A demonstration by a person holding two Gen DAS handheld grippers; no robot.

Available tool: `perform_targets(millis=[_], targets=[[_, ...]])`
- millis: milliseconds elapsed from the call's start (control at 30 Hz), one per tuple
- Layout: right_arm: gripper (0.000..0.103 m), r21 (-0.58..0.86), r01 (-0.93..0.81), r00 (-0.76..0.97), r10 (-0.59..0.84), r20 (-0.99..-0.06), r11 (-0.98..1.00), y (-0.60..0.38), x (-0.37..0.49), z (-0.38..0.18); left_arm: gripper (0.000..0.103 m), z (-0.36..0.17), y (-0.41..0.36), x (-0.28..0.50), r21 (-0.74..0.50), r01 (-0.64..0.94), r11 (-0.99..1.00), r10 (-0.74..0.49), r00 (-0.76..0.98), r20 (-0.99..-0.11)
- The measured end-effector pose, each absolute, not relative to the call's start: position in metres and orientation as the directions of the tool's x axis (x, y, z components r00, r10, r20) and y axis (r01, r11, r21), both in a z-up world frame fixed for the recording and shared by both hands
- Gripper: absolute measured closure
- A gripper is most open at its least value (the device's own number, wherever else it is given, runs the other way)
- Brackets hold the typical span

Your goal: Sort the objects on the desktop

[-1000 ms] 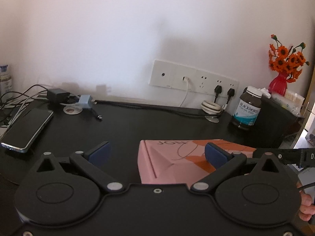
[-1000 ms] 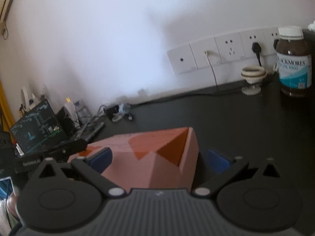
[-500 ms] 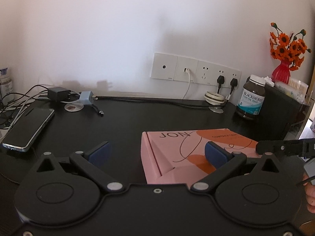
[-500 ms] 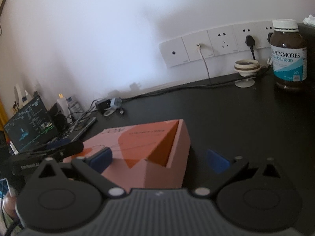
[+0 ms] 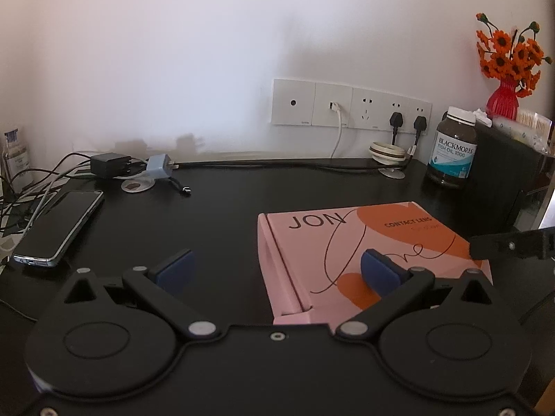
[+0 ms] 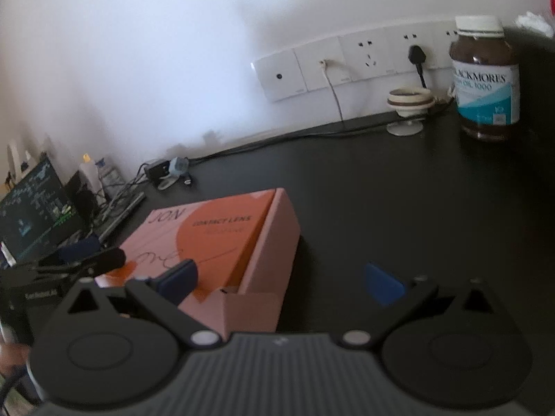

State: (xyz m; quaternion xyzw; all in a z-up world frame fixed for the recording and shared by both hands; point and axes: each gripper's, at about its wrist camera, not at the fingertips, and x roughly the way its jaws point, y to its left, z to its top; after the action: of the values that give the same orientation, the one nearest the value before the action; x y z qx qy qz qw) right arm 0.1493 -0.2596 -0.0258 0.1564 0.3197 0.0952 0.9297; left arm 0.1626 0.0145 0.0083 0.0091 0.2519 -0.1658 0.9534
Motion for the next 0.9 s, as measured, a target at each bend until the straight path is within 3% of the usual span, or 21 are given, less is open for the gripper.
perform_targets(millis=[167, 367, 500, 667, 900], targets=[[0.001, 0.23, -0.198, 0.789, 0.294, -0.54, 0.953, -0.26, 0.134, -0.012, 0.0, 0.014, 0.02, 0.155, -0.051, 0.325, 0.944, -0.311, 0.829, -0.465], [0.004, -0.378, -0.441, 0.857, 0.256, -0.448, 0.814, -0.238, 0.078, -0.013, 0.0, 0.013, 0.019, 0.13, 0.072, 0.423, 0.903, -0.357, 0.834, -0.42], [0.03, -0.42, -0.53, 0.817, 0.312, -0.485, 0.737, -0.237, 0.069, -0.024, 0.0, 0.01, 0.018, 0.11, 0.179, 0.503, 0.846, -0.408, 0.825, -0.391], [0.03, -0.482, -0.571, 0.807, 0.346, -0.479, 0.664, -0.23, 0.072, -0.043, 0.0, 0.006, 0.017, 0.088, 0.303, 0.581, 0.755, -0.47, 0.803, -0.367], [0.031, -0.497, -0.625, 0.779, 0.438, -0.45, 0.601, -0.222, 0.089, -0.049, 0.003, -0.003, 0.019, 0.102, 0.333, 0.659, 0.675, -0.515, 0.743, -0.428]])
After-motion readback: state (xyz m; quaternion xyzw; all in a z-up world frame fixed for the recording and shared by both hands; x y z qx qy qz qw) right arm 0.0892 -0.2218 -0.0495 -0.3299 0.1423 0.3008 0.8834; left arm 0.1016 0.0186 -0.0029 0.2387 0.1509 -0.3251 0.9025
